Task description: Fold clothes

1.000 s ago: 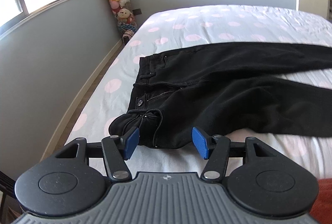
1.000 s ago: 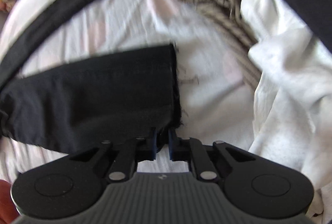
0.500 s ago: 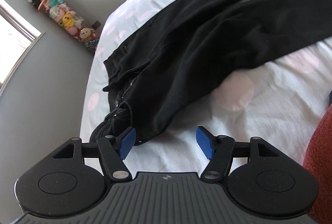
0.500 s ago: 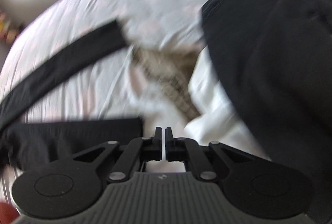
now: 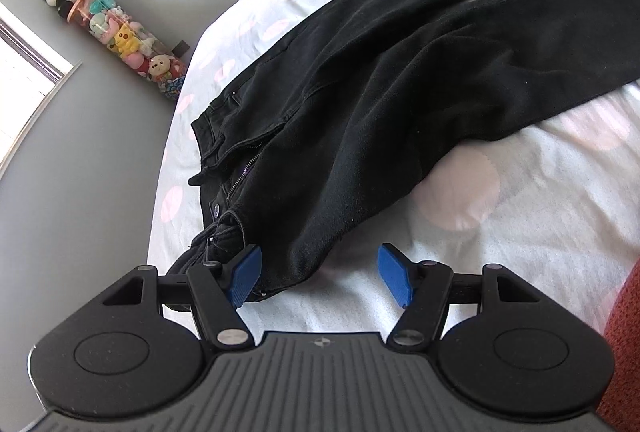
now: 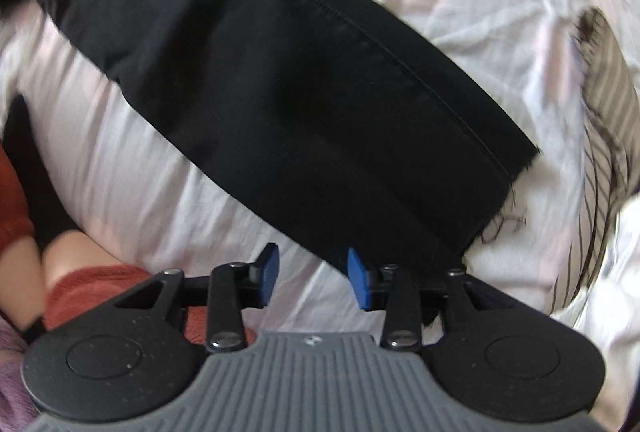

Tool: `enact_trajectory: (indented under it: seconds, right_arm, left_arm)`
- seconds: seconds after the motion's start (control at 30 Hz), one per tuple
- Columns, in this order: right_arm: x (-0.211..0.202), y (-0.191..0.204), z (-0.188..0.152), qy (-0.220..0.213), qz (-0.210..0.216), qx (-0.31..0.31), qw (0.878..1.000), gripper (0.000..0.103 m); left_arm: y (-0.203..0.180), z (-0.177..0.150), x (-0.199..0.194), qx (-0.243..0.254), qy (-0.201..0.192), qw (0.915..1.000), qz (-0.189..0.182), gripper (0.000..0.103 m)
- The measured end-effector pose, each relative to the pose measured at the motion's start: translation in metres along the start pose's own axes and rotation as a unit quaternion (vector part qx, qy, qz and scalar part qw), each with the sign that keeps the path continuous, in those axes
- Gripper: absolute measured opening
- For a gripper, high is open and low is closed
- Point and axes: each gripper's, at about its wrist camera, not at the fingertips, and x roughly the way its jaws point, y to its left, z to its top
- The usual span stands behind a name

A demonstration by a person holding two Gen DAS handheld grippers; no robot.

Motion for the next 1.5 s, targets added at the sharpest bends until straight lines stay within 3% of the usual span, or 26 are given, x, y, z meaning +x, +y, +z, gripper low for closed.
enact_trajectory:
  seconds: [0.1,0.4,0.47,0.57,0.67,0.87,1.0,1.1,1.23,1.4,1.5]
  right_arm:
    - [0.014,0.001,0.010,0.023,-0.008,-0.014,1.000,0.058]
    - [0.035,0.009,0.014,0.050,-0.044,-0.051,0.997,0.058]
    - [0.036,0.010,0.012,0.050,-0.054,-0.055,0.996,0.054]
    - [0.033,0.009,0.009,0.045,-0.070,-0.062,0.995,0.037]
    - [0.016,0.010,0.003,0.023,-0.091,-0.070,0.993,0.010]
    - [-0.040,0.002,-0.010,-0.042,-0.129,-0.061,0.989,0.008]
    - [-0.085,-0.018,-0.009,-0.083,-0.198,-0.037,0.976,0.007]
    - [-0.097,-0.024,-0.004,-0.090,-0.193,-0.002,0.977,0.007]
    - [-0.096,-0.015,-0.002,-0.081,-0.211,-0.030,0.974,0.007]
    - [-0.093,-0.017,0.011,-0.080,-0.208,-0.020,0.975,0.007]
    - [-0.090,-0.016,0.026,-0.098,-0.226,-0.016,0.969,0.007]
  left_arm:
    - [0.002,-0.001,0.005,-0.003,0.004,1.0000,0.000,0.076]
    - [0.010,-0.004,0.012,-0.018,0.007,0.9998,0.002,0.076]
    - [0.011,-0.005,0.010,-0.015,0.004,0.9999,0.002,0.076]
    - [0.012,-0.007,0.008,-0.009,0.000,0.9999,0.005,0.076]
    - [0.015,-0.010,0.007,0.001,-0.001,0.9999,0.011,0.076]
    - [0.008,-0.017,0.010,0.059,-0.005,0.9974,0.041,0.078]
    - [-0.009,-0.018,0.018,0.120,-0.016,0.9905,0.065,0.080]
    - [-0.025,-0.022,0.028,0.164,-0.016,0.9840,0.067,0.080]
    - [-0.051,-0.036,0.042,0.236,-0.019,0.9685,0.077,0.080]
    - [-0.052,-0.035,0.070,0.243,-0.011,0.9605,0.135,0.080]
    - [-0.052,-0.029,0.080,0.247,-0.005,0.9584,0.143,0.078]
